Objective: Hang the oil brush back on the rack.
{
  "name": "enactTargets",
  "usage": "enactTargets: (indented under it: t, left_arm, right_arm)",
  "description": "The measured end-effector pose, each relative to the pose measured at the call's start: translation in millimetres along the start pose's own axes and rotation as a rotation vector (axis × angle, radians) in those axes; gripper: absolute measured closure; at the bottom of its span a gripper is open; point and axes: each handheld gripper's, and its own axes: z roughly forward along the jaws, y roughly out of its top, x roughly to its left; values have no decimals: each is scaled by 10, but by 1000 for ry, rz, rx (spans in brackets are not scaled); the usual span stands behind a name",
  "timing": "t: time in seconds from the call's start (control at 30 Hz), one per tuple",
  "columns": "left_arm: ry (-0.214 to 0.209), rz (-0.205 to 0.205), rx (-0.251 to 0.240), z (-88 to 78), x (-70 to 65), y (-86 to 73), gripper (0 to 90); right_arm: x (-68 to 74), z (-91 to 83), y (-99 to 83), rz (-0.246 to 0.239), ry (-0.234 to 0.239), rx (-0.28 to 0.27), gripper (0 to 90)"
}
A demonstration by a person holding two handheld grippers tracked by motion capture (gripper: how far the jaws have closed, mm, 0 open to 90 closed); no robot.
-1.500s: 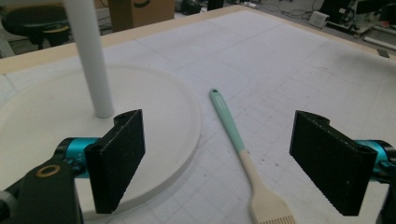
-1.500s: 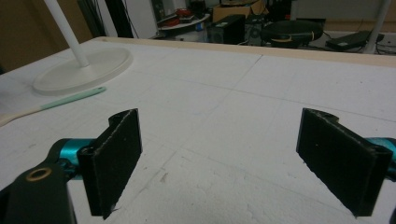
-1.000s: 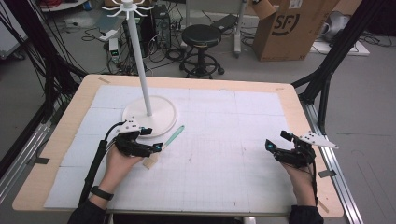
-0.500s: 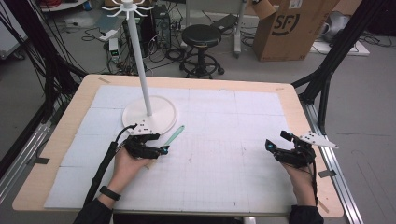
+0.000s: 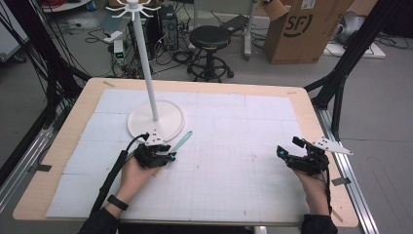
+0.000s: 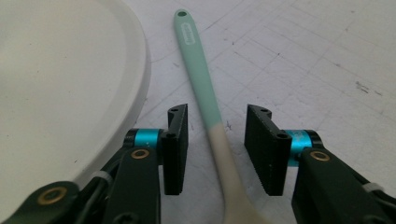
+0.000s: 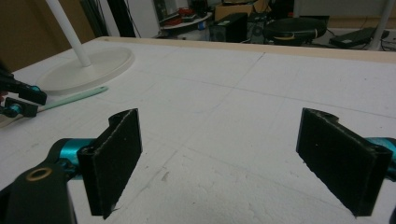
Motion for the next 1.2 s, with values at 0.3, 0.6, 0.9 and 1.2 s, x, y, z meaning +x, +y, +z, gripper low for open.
enactTargets:
  t: [0.3,0.6,0.9,1.2]
  left_arm:
    - [18,-8,21,-24,-31,11,727]
    - [32,-19,27,-17,-67,14,794]
    - [20,-42,21,-19,-43,12,818]
    - [-2,-45,14,-28,-16,7,821]
  right_arm:
    - [-8,-1,-4,-1,0,3,134]
    - [-9,-3,-4,-1,-2,1,134]
    - [-7,-4,-3,1,-1,-1,135]
    - [-11,-2,-4,2,-1,-2,134]
